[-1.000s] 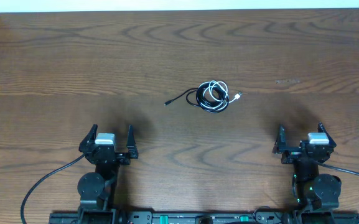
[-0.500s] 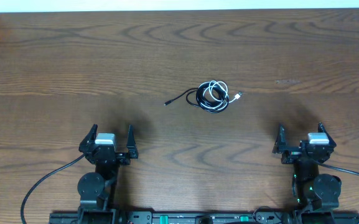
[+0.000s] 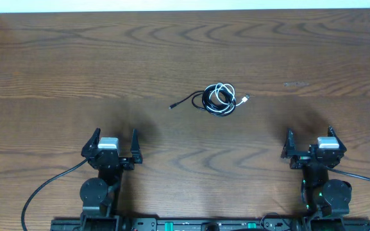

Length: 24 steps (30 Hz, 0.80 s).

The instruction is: Untangle cables

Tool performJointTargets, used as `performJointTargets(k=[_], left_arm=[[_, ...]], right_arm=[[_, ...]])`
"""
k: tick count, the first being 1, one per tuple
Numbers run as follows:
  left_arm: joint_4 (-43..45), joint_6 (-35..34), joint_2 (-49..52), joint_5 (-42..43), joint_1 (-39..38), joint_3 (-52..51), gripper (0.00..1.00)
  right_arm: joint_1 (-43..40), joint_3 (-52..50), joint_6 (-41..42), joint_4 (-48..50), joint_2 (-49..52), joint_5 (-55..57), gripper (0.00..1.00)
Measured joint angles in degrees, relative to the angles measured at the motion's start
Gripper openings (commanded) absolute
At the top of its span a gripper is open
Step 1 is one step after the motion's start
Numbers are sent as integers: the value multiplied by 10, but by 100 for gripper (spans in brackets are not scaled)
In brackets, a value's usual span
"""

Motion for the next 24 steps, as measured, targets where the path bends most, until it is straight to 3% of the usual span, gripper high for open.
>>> performJointTargets(k=[18,24], left_arm=[[0,-1,0,0,0,0,98],[0,-30,0,-1,0,0,98]], right_arm=[[0,0,0,0,0,0,99],[0,0,0,7,0,0,99]])
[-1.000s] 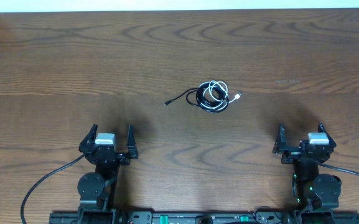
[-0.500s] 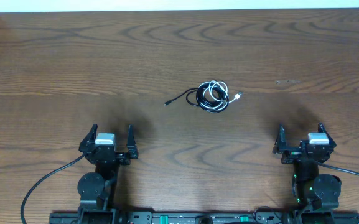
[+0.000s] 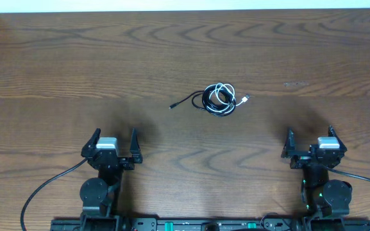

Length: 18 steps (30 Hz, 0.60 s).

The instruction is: Untangle cables

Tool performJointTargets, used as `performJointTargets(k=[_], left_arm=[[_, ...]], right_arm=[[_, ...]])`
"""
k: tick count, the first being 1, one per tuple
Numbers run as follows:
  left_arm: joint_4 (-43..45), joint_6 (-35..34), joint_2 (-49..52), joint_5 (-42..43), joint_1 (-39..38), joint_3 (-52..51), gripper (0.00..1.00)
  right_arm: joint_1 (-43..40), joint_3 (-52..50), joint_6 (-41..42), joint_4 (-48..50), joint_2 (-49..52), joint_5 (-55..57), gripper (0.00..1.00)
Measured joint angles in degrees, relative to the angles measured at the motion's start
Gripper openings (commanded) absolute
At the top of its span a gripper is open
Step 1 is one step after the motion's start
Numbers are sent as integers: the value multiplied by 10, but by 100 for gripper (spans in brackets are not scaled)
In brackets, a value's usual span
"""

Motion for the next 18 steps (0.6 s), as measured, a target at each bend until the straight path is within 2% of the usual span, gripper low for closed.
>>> performJointTargets(k=[5,11,18], left_arm=[[-3,-49,0,-1,0,1,98],[-57,-83,19,-1,0,26,98],[-88,-94,129,-1,0,88,98]], right_arm=[[0,0,0,0,0,0,99],[0,1,9,-14,3,0,99],[0,37,19,-76,64,11,99]])
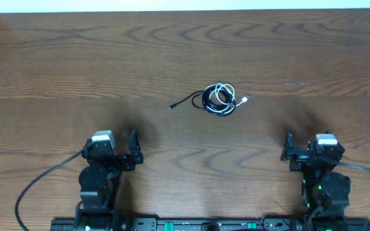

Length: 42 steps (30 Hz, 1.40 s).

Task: Untangle cables
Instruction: 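Raise both arms and move the left gripper down onto the cable bundle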

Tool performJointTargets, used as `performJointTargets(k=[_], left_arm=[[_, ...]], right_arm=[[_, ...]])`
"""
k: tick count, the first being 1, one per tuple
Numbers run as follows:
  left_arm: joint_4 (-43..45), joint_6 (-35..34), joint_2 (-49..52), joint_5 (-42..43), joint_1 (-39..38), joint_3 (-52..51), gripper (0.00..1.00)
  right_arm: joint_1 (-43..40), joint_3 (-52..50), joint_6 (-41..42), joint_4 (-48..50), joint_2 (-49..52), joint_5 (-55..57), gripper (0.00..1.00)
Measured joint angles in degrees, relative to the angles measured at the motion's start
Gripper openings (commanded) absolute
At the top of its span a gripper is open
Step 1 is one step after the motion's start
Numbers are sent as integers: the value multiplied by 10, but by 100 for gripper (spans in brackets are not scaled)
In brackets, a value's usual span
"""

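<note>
A black cable and a white cable lie tangled in one small coil (218, 101) on the wooden table, right of centre. The black cable's loose end (172, 106) trails out to the left. A white plug end (246, 98) sticks out to the right. My left gripper (111, 144) stands open near the front left, far from the coil and holding nothing. At the front right my right gripper (310, 144) is open too, with nothing between its fingers.
The brown wooden table (185, 45) runs to a pale wall at the back. A cardboard edge shows at the far left. The arms' black supply cables (40, 189) loop along the front edge by the mounting rail.
Both arms have shifted slightly at their bases. The left wrist sits a little further left and higher in the overhead view, and the right wrist a little higher. The cable coil has not moved.
At both earlier moments the two grippers rested open at the front of the table, with the tangled coil lying untouched in the middle. Now both arms have stirred slightly from that rest pose, and the coil lies as before.
</note>
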Motion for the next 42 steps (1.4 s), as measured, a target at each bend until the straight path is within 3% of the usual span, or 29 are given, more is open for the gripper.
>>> performJointTargets(k=[11,15,20,26,30,36,42], left_arm=[[-50,1,296,51,0,182,98],[-146,6,382,61,0,259,98],[-290,64,477,66,0,368,98],[-360,70,512,76,0,423,98],[-384,47,510,97,0,426,98],[-350,32,505,152,0,426,98],[-183,-17,505,213,0,429,98]], right_arm=[[0,131,0,-25,254,0,99],[0,213,0,-90,367,-16,99],[0,331,0,-189,502,-33,99],[0,433,0,-261,606,-42,99],[0,453,0,-273,623,-70,99],[0,454,1,-273,623,-134,99],[0,455,2,-272,623,-159,99]])
